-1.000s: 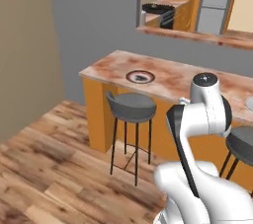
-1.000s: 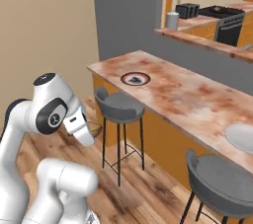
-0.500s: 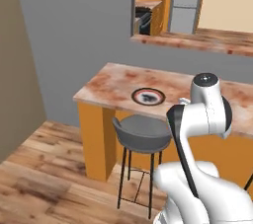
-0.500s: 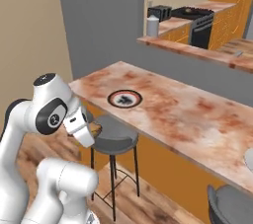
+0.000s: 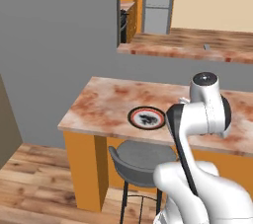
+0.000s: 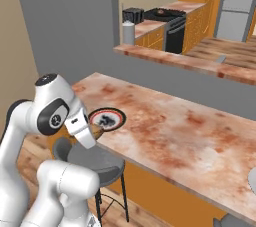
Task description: Take the chicken drumsticks from the pan and place one on each plate on the dining counter.
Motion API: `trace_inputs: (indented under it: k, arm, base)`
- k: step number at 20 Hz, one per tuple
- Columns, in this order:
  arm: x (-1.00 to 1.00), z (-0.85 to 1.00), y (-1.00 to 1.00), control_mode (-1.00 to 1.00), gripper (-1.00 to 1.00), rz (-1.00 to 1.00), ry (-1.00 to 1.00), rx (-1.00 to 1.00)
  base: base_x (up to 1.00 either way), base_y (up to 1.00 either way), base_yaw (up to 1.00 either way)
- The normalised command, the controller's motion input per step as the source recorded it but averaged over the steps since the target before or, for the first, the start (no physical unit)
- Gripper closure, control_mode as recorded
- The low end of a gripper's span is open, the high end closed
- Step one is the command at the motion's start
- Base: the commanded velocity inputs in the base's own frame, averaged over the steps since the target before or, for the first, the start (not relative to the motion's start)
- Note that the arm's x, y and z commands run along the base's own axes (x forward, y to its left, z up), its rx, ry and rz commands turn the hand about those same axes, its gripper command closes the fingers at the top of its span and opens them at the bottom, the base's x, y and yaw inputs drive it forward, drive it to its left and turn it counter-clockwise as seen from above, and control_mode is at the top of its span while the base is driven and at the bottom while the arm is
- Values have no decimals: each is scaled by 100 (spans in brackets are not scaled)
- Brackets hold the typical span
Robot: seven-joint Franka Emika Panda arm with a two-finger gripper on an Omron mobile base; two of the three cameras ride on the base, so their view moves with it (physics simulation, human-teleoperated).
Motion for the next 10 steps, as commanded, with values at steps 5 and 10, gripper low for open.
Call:
trace_inputs:
  k: [5,10]
  arm:
    - [47,-4,0,-100,100,-24,-11,0]
    - [57,0,0,-100,100,0,-17,9]
  base:
    - [0,0,0]
    - [0,0,0]
